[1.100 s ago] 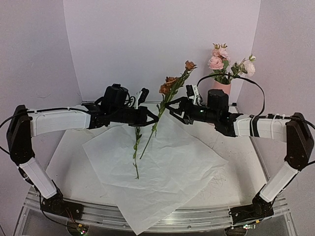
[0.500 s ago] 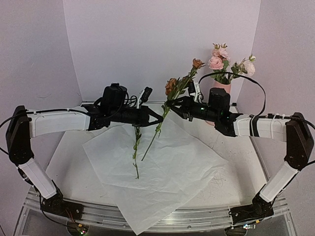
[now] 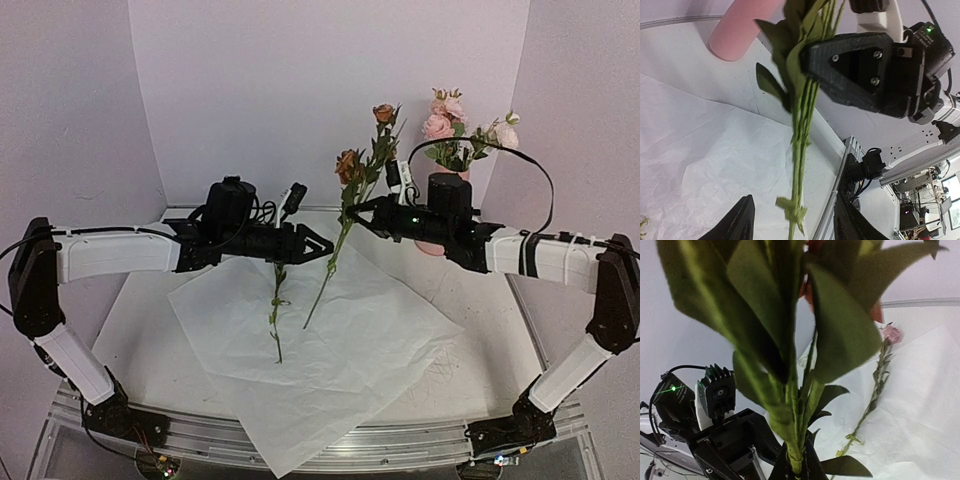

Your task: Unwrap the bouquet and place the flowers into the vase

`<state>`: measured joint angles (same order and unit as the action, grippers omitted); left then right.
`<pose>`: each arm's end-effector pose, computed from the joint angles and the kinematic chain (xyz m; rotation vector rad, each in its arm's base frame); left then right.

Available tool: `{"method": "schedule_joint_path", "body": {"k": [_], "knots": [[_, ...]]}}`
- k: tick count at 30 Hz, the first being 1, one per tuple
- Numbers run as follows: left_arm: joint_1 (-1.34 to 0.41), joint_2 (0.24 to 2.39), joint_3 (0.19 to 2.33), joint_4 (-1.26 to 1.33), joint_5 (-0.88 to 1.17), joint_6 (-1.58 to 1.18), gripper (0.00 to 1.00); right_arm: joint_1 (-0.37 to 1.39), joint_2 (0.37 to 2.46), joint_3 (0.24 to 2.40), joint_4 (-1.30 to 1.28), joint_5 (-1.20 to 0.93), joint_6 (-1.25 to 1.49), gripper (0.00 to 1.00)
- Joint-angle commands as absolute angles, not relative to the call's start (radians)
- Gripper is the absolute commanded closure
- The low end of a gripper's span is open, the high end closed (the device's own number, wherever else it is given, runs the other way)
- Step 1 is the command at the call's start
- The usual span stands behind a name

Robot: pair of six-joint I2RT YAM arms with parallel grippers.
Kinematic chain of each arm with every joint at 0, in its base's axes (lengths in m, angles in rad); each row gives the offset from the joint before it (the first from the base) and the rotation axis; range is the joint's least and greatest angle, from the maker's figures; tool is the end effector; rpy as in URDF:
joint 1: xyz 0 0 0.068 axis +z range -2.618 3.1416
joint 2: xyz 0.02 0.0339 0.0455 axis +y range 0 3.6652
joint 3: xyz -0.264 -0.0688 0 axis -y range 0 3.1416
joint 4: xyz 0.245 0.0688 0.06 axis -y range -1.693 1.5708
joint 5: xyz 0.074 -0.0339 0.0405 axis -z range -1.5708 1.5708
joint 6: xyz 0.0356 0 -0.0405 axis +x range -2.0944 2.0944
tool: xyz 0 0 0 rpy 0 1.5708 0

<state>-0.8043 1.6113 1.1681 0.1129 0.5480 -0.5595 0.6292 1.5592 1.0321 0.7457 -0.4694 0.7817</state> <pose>0.2478 -0.2841 0.2926 0.6697 2.0173 -1.3929 0.2833 0.2261 0.3290 -0.3277 1.5121 1.4683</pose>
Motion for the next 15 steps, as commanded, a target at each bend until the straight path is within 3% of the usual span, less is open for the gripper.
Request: {"method": "schedule_joint_path", "body": {"k": [1, 5, 11, 15], "knots": [[-0.807, 1.520, 1.133, 0.145, 0.463, -0.505, 0.43, 0.632, 1.410, 1.148, 0.454, -0.210, 0.399, 1.00], [-0.807, 1.500, 1.108, 0.142, 0.418, -0.488, 0.42, 0.630, 1.320, 1.175, 0.310, 0.135, 0.171, 1.00], [-0.808, 1.520, 1.123, 0.131, 0.392, -0.483, 0.42, 0.629, 1.278, 1.288, 0.292, 0.586, -0.159, 1.00], [-0.807, 1.541, 1.149, 0.062, 0.266, -0.494, 0.42, 0.592, 1.329, 1.416, 0.315, 0.700, -0.277, 1.00]]}}
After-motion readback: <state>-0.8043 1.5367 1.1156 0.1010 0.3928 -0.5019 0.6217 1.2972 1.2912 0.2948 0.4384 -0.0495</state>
